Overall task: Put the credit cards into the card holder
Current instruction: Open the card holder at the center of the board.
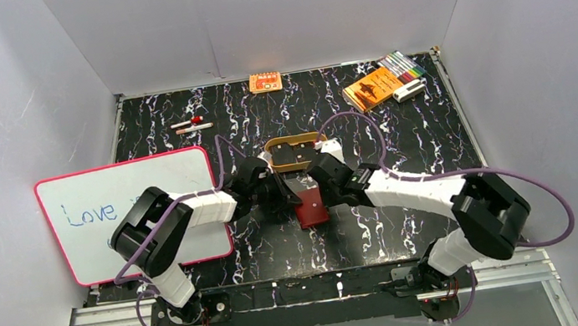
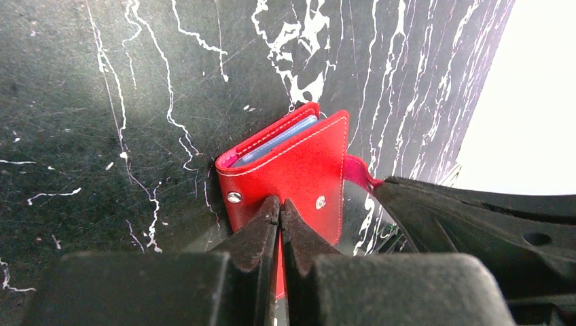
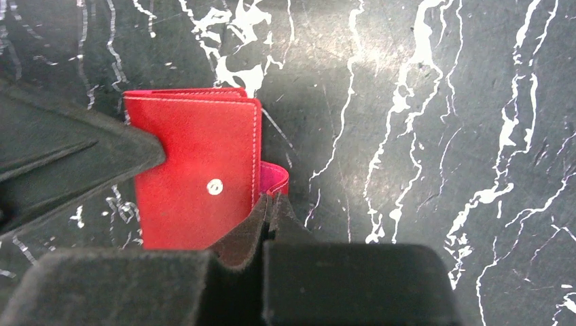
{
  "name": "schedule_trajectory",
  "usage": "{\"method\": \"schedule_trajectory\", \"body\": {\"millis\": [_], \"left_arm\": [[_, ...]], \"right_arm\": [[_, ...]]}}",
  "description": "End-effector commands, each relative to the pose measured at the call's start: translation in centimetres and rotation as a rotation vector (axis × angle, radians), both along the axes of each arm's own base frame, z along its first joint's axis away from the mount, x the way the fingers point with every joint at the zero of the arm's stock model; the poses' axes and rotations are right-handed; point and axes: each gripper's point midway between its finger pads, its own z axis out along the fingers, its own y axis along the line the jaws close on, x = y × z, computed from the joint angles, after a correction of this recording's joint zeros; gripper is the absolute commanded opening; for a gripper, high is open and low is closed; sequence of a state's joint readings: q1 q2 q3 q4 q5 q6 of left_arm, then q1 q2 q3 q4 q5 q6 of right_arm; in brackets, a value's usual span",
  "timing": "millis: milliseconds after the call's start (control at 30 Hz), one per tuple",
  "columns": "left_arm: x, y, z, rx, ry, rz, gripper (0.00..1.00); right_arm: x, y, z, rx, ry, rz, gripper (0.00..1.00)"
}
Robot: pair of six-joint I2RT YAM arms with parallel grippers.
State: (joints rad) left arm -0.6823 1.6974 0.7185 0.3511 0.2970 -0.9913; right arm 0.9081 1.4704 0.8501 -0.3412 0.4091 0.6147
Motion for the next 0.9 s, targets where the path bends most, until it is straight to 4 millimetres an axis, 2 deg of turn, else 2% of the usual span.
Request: {"method": "schedule_trajectory", "body": {"millis": [0,100,133,200,267,567,867], "left_arm": [[-0.5,0.6,-0.2,0.038,0.016,-0.024,0.10],[-0.4,0.3,1.3,0.019,-0.013,-0.042,0.36],[-0.4,0.2,1.9,0.015,-0.023,-0.046,0.47],[-0.4,0.1,2.7,0.015,-0.039,-0.058,0.58],[-0.6,-0.1,3.2,0.018,-0.047,-0.072,0.64],[-2.3,-1.0,2.3,0.134,-0.063,-0.165,0.72],[-2.5,-0.5,3.7,0.137,-0.088,-0.133,0.81]], "right_arm": [[-0.7,-0.1,1.8,0.096,-0.002,-0.015,0.00],[-1.3,0.0,2.8,0.149,-0.006,-0.002,0.00],[-1.5,0.2,3.3,0.175,-0.009,0.010,0.00],[-2.0,1.0,4.1,0.238,-0.015,0.049,0.00],[-2.4,1.4,4.5,0.280,-0.018,0.077,0.00],[-2.7,2.8,6.5,0.394,-0.051,0.128,0.00],[-2.7,4.0,9.2,0.498,-0.120,0.184,0.00]]}}
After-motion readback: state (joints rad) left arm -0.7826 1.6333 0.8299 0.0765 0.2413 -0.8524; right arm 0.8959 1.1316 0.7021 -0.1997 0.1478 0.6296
